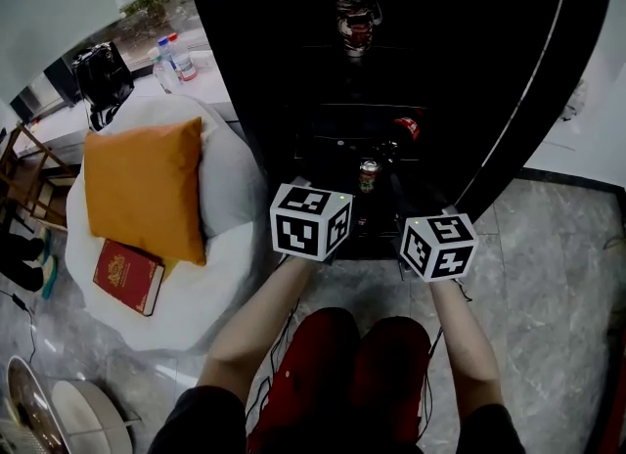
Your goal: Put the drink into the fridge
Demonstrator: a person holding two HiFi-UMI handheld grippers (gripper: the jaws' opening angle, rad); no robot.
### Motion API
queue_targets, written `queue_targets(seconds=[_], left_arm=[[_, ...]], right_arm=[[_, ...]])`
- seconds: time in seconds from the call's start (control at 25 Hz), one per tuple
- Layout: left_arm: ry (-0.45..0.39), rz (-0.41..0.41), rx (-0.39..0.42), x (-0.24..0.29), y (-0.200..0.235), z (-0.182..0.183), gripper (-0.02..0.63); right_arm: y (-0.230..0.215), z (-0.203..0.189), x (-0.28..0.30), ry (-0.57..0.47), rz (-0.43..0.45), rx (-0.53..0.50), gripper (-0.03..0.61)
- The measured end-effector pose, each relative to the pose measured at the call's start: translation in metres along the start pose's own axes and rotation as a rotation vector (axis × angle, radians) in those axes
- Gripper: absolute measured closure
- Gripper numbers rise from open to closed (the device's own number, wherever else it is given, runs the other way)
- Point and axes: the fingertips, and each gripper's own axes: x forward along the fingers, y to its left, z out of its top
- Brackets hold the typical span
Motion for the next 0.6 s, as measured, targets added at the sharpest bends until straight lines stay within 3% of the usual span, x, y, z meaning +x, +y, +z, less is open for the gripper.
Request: queue_targets(seconds=[0.2,0.6], left_arm=[[-0.039,-0.003,0.081,-0.018,-0.012,0.003,0.603],[-0.077,0.002,0.072,-0.061,-0.015,-0.002,0.603]], right_arm=[[0.015,0.007,-0.021,-0.037,0.016,0.002,0.56],[0.04,0.037,-0.062,-0.127,0.009,-0.039,0.56]])
